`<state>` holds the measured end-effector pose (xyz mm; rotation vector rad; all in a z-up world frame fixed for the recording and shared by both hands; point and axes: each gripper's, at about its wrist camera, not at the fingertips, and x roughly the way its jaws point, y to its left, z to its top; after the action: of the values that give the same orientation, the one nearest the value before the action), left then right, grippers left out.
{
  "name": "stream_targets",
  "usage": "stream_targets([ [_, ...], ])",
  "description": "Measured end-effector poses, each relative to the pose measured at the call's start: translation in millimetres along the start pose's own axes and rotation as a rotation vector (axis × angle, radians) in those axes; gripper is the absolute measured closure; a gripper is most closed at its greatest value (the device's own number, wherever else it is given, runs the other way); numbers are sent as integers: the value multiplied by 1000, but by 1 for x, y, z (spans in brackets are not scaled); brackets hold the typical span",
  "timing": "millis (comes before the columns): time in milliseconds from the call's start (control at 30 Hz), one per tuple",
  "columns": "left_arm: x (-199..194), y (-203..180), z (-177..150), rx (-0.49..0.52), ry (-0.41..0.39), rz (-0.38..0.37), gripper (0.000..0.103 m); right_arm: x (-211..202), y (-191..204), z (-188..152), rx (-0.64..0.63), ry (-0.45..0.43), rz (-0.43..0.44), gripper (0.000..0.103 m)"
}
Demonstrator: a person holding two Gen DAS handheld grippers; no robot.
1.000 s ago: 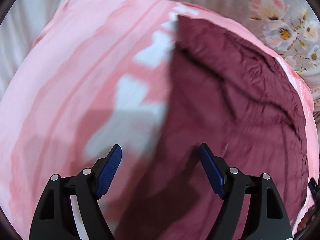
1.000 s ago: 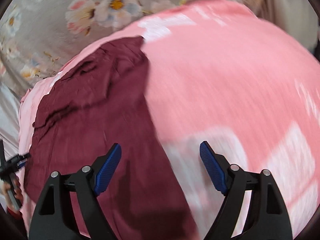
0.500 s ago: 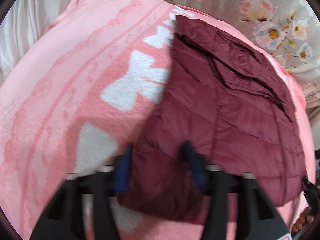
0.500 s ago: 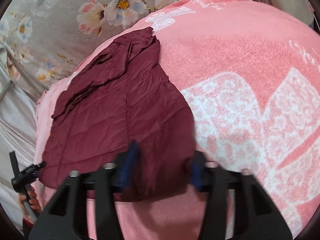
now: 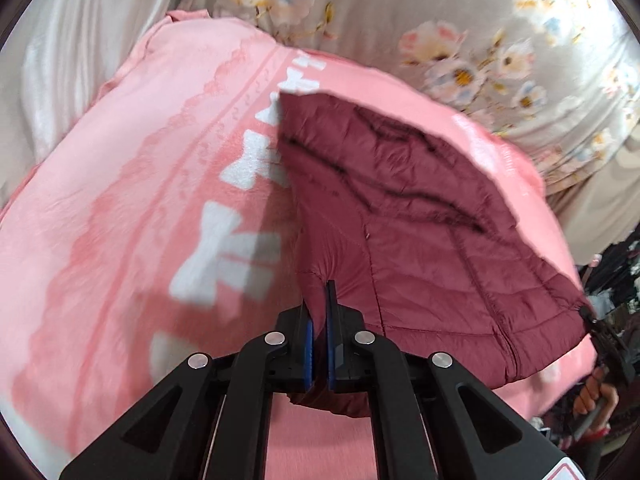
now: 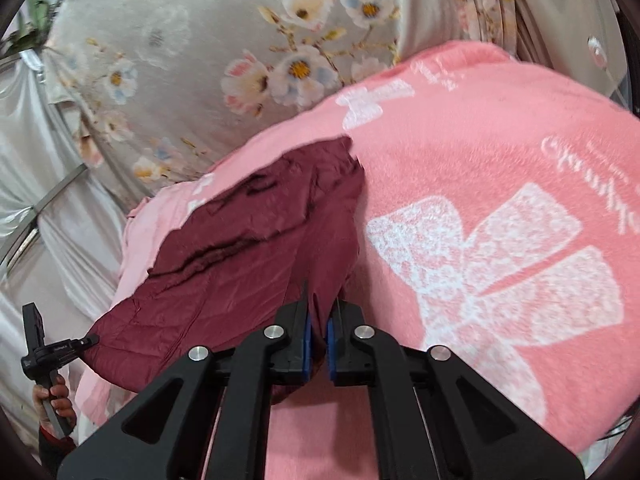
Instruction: Fold large clothes
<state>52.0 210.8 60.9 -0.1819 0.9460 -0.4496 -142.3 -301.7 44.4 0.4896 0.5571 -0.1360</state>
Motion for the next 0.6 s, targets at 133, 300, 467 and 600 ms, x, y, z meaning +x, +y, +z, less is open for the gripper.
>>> stream_targets([
  [133,-57,-4,-2,-18,-94,-36,100,-46,14,19,-20,-124,96,99],
  [300,-83,-27,37,35,-216,-1,100,-44,35,70,-38,-249,161,99],
  [467,-28,-27,108,31,-197,74,99,18,48,118,-54,-252,96,99],
  [600,37,-32,157,74,-173,209,99,86,58,145,-95,-225,-12,99],
])
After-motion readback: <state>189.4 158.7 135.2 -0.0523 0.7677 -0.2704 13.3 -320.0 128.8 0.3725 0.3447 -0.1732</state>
